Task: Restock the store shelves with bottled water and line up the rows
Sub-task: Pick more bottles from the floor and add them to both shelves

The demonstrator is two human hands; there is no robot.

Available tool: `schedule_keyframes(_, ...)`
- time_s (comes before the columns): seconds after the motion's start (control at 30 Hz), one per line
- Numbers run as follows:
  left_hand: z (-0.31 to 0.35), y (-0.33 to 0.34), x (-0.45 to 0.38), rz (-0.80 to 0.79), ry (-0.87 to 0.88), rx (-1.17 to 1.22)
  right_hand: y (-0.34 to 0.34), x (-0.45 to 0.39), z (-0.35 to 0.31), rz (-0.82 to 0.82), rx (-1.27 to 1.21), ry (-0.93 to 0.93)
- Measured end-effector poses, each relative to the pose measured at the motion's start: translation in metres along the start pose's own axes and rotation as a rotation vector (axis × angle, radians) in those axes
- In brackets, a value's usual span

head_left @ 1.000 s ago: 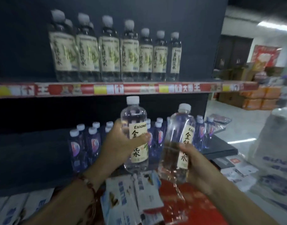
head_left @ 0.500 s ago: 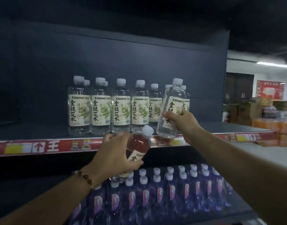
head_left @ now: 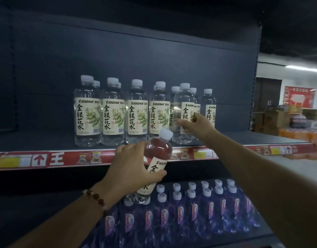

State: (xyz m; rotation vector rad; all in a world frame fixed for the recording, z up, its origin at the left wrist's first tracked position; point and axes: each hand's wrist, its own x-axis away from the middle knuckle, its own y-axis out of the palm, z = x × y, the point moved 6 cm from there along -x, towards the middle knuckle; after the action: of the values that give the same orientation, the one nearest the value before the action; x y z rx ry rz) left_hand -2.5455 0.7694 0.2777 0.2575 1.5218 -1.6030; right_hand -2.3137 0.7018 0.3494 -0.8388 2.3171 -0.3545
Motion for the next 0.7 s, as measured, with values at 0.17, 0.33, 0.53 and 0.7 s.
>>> schedule_keyframes(0.17,0.002,-0.002,-0.001,-0.005,-0.012,0.010,0.003,0.000,0.004,0.047,0.084,-0.040)
schedule_keyframes(0.33,0.004,-0.003,-0.002,-0.054,-0.021,0.034,0.005,0.022,-0.007,0.011,0.155,-0.004)
schedule_keyframes(0.53,0.007,-0.010,-0.003,-0.124,-0.182,0.287,0.005,0.112,-0.030,-0.063,0.074,-0.195)
schedule_keyframes(0.7,0.040,-0.020,-0.002,-0.062,-0.230,0.414,0.038,0.190,-0.021,-0.490,-0.104,-0.158)
